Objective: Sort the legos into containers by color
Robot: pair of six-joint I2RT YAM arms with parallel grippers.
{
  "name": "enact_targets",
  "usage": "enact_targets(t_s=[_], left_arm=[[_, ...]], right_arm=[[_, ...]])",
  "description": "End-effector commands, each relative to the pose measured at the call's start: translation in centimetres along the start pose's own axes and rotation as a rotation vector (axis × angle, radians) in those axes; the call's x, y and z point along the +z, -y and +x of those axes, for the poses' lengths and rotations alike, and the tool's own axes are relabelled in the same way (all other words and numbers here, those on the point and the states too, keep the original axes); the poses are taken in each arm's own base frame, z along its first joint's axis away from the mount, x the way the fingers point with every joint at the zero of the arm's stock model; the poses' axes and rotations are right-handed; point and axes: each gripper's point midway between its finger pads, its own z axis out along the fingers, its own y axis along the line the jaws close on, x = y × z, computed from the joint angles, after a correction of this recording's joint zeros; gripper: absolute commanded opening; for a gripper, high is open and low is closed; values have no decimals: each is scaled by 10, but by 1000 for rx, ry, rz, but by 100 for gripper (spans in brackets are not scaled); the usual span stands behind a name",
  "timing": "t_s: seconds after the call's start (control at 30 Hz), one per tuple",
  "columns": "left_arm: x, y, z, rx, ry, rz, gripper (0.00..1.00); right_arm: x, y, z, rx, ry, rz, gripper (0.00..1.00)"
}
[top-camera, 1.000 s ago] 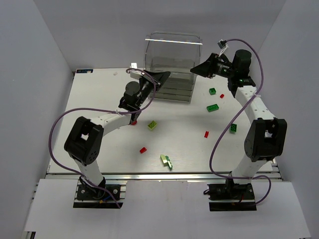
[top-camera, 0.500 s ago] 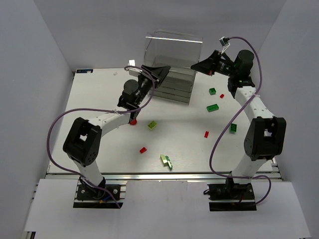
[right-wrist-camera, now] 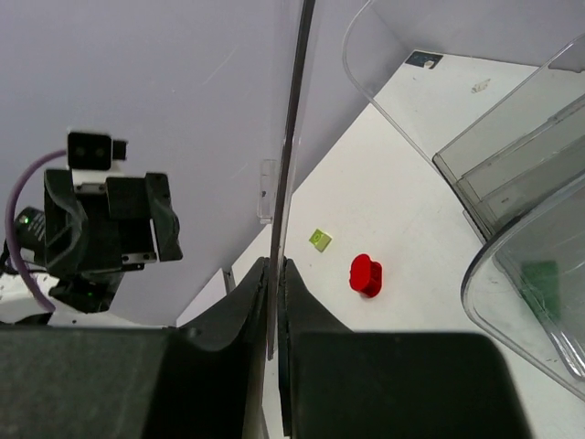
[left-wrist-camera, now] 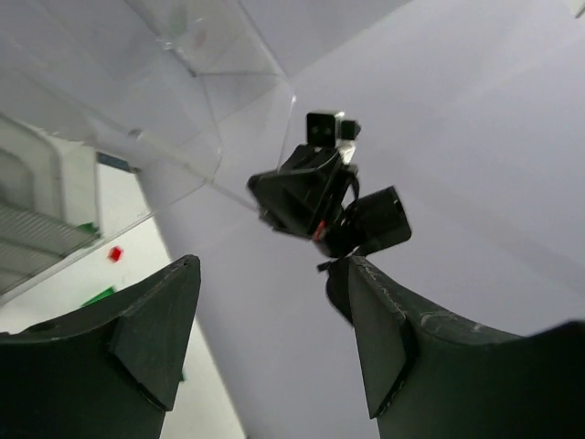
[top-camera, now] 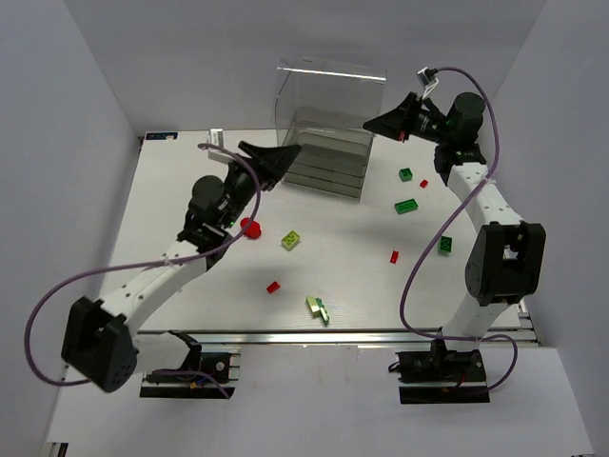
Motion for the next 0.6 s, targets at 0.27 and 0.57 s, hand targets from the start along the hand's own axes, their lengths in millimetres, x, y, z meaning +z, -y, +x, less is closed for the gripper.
enact_targets(t_s=[0.27, 0.57], left_arm=[[-111, -111, -1, 216, 15, -534, 68], [-131, -171, 0, 259, -3, -813, 74]], right_arm=[[5, -66, -65, -181, 131, -102, 0], [10, -56, -69, -200, 138, -92, 0]])
